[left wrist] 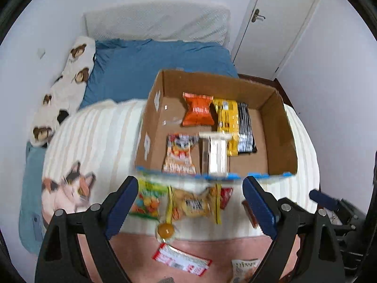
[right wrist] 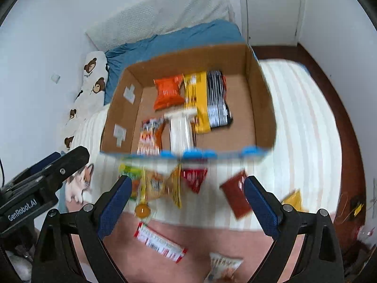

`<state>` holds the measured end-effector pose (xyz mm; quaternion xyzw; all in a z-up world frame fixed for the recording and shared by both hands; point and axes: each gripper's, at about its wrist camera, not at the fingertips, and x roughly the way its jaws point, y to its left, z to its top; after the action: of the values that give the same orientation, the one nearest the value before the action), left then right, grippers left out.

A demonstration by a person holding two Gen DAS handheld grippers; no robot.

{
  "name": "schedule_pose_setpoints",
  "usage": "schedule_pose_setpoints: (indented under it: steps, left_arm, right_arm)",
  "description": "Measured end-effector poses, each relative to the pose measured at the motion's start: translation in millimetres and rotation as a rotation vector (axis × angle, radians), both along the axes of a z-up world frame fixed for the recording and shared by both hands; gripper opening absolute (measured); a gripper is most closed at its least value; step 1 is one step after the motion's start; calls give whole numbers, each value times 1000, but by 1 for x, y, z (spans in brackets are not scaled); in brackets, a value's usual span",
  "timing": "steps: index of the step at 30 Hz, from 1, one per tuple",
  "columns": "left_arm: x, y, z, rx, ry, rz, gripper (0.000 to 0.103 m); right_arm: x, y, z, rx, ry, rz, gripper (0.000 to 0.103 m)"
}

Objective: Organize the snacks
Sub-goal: 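Grasp the red-white packet with the left tool while the right tool grasps the nitz cookie bag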

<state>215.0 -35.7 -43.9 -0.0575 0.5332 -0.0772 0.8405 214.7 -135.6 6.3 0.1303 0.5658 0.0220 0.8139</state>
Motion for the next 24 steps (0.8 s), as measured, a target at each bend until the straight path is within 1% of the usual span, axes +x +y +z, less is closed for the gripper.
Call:
schedule_pose_setpoints:
  steps: [2,3,4,5,7,8,9,10,11,12,13,14,16,18,19,22,24]
  left_arm:
    - [-14,0,-14,6,34,17,91]
    - [-23,1,-26,7,62,28,91]
    - [-36,3,-43,-3,103,43,91]
    - [-45,5,-57,-9,145,52,91]
    - [-66,10,-104,-35,281,68,91]
    - [-77,13,-132,-46,362,75,91]
    - [-85,16,-156,-63,437,83,91]
    - [-92,20,-174,-84,493,98,90]
    - [-99,24,-190,-105,536,121,90]
    - [-108,33,-209,-159,587,167,89]
    - [-112,38,-220,-189,617,200,89]
    - [-115,44,-233,-235,651,240,89]
    - [-116,51,-250,-297,691,301,89]
    - [-116,55,-263,-365,720,360,89]
    - [-114,55,-269,-380,729,387,89]
    - [-109,52,-277,-379,720,440,89]
    - [-108,51,-275,-380,690,467,89]
  right_arm:
    - [-22,-6,-20,48,53,-18,97]
    - [-32,-9,-30,64,79,-25,97]
    - [-49,-12,-50,80,125,-43,97]
    - [-59,-14,-63,86,159,-50,97]
    - [-89,-17,-105,111,271,-73,97]
    - [-102,-18,-126,123,325,-86,97]
    - [-115,-18,-146,132,378,-98,97]
    - [-129,-18,-168,148,432,-113,97]
    - [-138,-18,-181,157,460,-123,95]
    - [-145,-18,-191,161,476,-131,93]
    - [-152,-18,-201,166,488,-144,90]
    - [-156,-19,-207,164,491,-158,88]
    - [-161,-21,-218,162,501,-194,85]
    - [-164,-18,-223,152,503,-209,85]
    - [-165,-17,-225,146,505,-212,85]
    - [-166,-10,-229,122,509,-217,85]
    - [-168,-8,-230,116,509,-229,85]
